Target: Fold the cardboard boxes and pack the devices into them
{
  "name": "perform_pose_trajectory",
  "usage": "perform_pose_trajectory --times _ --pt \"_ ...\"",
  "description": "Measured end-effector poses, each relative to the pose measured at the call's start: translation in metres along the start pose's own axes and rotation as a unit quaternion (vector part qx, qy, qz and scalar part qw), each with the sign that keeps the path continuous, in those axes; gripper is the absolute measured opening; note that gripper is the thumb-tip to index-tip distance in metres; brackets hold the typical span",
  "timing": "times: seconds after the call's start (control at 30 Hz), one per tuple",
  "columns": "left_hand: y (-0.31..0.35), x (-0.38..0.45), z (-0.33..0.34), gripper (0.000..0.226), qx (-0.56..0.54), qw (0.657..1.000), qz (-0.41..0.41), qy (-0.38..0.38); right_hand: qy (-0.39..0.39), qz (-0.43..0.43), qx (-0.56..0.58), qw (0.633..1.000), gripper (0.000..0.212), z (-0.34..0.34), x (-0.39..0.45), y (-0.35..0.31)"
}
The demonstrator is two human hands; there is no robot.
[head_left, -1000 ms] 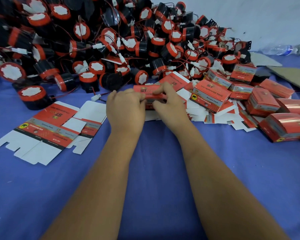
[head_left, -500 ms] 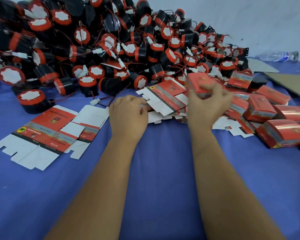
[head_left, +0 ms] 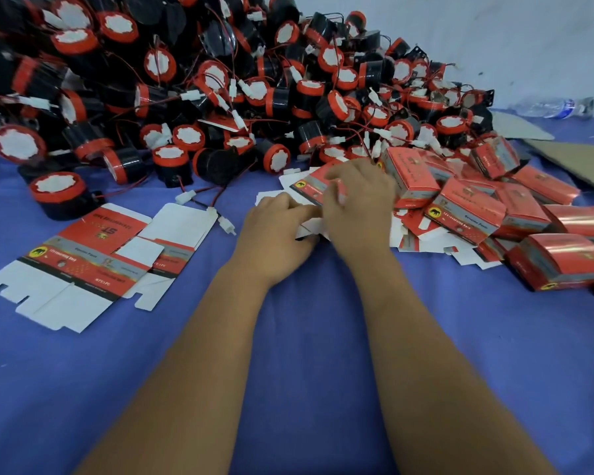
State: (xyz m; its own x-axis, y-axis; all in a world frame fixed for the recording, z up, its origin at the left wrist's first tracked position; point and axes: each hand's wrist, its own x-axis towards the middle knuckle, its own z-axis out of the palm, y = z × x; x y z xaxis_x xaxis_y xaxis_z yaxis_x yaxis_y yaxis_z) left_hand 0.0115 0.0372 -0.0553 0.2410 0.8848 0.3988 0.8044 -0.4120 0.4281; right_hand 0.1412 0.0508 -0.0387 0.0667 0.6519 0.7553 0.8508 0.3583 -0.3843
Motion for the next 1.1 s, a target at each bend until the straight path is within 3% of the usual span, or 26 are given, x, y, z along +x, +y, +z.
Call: perform_pose_trajectory --times 0.03,0.1,0.23,0.3,0.53,0.63,0.73,0.77,0.83,0.9,0.97,1.1 --pt "0.0 0.0 0.001 0.02 -0.006 1.0 0.009 0.011 -0.041 -0.014 0.009 0.999 0.017 0.003 -0.002 -0.003" --pt "-0.001 0.0 0.002 0.014 -0.044 0.998 0.012 0.036 -0.052 -0.008 0.025 0.998 0.019 0.005 -0.003 -0.003" --pt "-0.002 0.001 -0.002 0.023 -0.11 0.992 -0.022 0.058 0.081 0.092 0.124 0.985 0.021 -0.003 0.002 -0.003" --pt "0.0 0.001 -0.005 0.023 -0.137 0.987 -0.042 0.074 0.102 0.123 0.136 0.978 0.023 -0.006 0.002 -0.003" --pt "0.005 -0.001 -0.011 0.017 -0.261 0.954 -0.082 0.122 -0.054 -0.015 0.128 0.99 0.042 -0.005 -0.005 -0.008" --pt "0.006 -0.002 -0.015 0.019 -0.305 0.93 -0.094 0.181 -0.037 -0.042 0.11 0.992 0.035 -0.002 -0.004 -0.007" --pt "0.007 -0.002 -0.017 0.013 -0.354 0.906 -0.095 0.211 0.047 0.005 0.055 0.997 0.025 0.003 -0.002 -0.006" --pt "0.006 -0.001 -0.018 0.016 -0.405 0.881 -0.106 0.22 0.077 0.046 0.07 0.993 0.023 0.004 0.0 -0.004" --pt "0.0 0.002 -0.02 0.025 -0.49 0.831 -0.146 0.22 0.106 0.127 0.204 0.965 0.023 0.004 0.005 -0.001" --pt "-0.008 0.006 -0.02 0.028 -0.543 0.795 -0.187 0.196 0.092 0.17 0.329 0.924 0.03 0.003 0.007 0.003" --pt "-0.009 0.008 -0.019 0.029 -0.584 0.768 -0.194 0.177 0.066 0.175 0.364 0.912 0.035 0.002 0.005 -0.001" --pt "0.004 0.007 -0.014 0.031 -0.553 0.804 -0.176 0.132 -0.005 0.147 0.396 0.906 0.031 0.005 0.0 -0.013"
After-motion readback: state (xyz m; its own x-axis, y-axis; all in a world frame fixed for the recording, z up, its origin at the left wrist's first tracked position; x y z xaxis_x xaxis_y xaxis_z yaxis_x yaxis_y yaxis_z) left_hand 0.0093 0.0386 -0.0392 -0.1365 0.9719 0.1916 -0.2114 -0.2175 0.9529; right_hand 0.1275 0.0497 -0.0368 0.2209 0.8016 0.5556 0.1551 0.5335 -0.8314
